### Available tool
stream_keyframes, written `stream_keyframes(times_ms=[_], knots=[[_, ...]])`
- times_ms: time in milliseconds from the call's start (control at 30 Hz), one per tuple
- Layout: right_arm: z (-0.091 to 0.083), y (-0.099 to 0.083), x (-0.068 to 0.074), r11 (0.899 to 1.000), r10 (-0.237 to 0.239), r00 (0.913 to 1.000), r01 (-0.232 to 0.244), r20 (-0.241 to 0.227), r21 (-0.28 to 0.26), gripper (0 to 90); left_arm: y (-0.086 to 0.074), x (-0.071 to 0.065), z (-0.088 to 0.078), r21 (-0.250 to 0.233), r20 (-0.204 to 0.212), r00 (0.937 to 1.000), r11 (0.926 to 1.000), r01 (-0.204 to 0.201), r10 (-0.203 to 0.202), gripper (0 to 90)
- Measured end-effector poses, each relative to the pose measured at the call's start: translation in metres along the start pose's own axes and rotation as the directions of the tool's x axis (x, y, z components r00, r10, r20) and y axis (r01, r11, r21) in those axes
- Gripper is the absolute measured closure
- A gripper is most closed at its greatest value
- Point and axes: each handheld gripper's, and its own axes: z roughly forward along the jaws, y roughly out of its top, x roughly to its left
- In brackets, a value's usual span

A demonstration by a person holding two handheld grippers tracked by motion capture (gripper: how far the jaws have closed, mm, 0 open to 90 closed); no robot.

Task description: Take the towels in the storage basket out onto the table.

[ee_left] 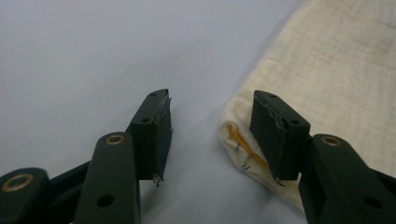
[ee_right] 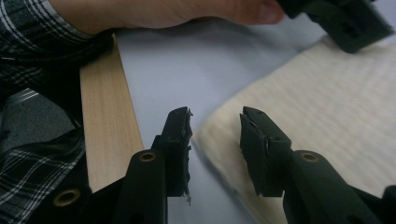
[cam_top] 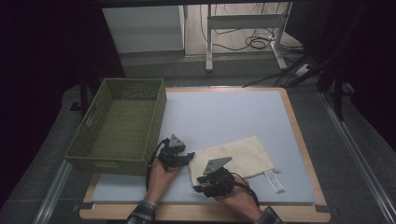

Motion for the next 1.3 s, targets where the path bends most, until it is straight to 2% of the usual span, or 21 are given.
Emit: stream_keyframes(times_ms=[133, 233, 267, 333, 467, 533, 667, 767, 900, 1000, 1133, 1300], knots=[[0.009, 0.000, 0.001, 1.000, -0.003, 0.9997, 0.003, 0.022, 0.024, 58.4, 0.000, 0.000, 0.000, 0.001, -0.003, 1.0000, 1.0000, 0.000, 0.000, 48.2], [0.011, -0.001, 0.006, 0.999, -0.039, 0.9977, 0.037, 0.055, 0.026, 59.8, 0.000, -0.001, 0.000, 0.001, -0.004, 1.0000, 1.0000, -0.001, 0.001, 48.2], [0.012, -0.001, 0.009, 0.998, -0.063, 0.9947, 0.060, 0.081, 0.034, 62.5, 0.000, -0.001, 0.000, 0.000, -0.006, 1.0000, 1.0000, -0.002, 0.002, 48.3], [0.014, -0.001, 0.015, 0.993, -0.118, 0.9835, 0.113, 0.137, 0.046, 68.6, 0.000, -0.001, 0.000, 0.000, -0.011, 0.9999, 1.0000, -0.002, 0.002, 49.1], [0.015, 0.000, 0.017, 0.994, -0.102, 0.9847, 0.096, 0.141, 0.049, 81.6, 0.000, -0.002, 0.000, -0.003, -0.025, 0.9997, 1.0000, 0.001, -0.002, 52.7], [0.014, 0.000, 0.016, 0.997, -0.076, 0.9876, 0.071, 0.138, 0.042, 83.7, 0.000, -0.002, -0.001, -0.006, -0.030, 0.9995, 1.0000, 0.004, -0.004, 58.1], [0.013, -0.001, 0.009, 1.000, -0.020, 0.9952, 0.018, 0.096, 0.026, 84.8, 0.000, -0.007, -0.001, -0.004, 0.001, 0.9999, 0.9999, -0.015, 0.015, 74.2], [0.012, -0.001, 0.009, 0.999, -0.025, 0.9952, 0.023, 0.095, 0.024, 84.9, 0.000, -0.008, -0.001, -0.003, 0.023, 0.9997, 1.0000, -0.009, 0.009, 85.1], [0.007, -0.001, 0.010, 0.999, -0.040, 0.9950, 0.039, 0.091, 0.009, 84.9, 0.003, -0.009, -0.003, -0.008, 0.020, 0.9998, 1.0000, -0.001, 0.001, 86.5], [-0.001, 0.000, 0.008, 0.999, -0.027, 0.9963, 0.029, 0.082, -0.019, 85.0, 0.009, -0.010, -0.008, -0.047, 0.023, 0.9997, 0.9989, -0.004, 0.005, 86.7], [-0.016, 0.000, 0.005, 0.997, -0.026, 0.9950, 0.033, 0.097, -0.067, 85.1, 0.022, -0.013, -0.015, -0.085, 0.021, 0.9993, 0.9959, -0.029, 0.031, 86.8], [-0.036, -0.003, -0.001, 0.993, -0.014, 0.9922, 0.029, 0.124, -0.118, 85.1, 0.039, -0.021, -0.015, -0.113, 0.014, 0.9961, 0.9900, -0.085, 0.087, 86.9]])
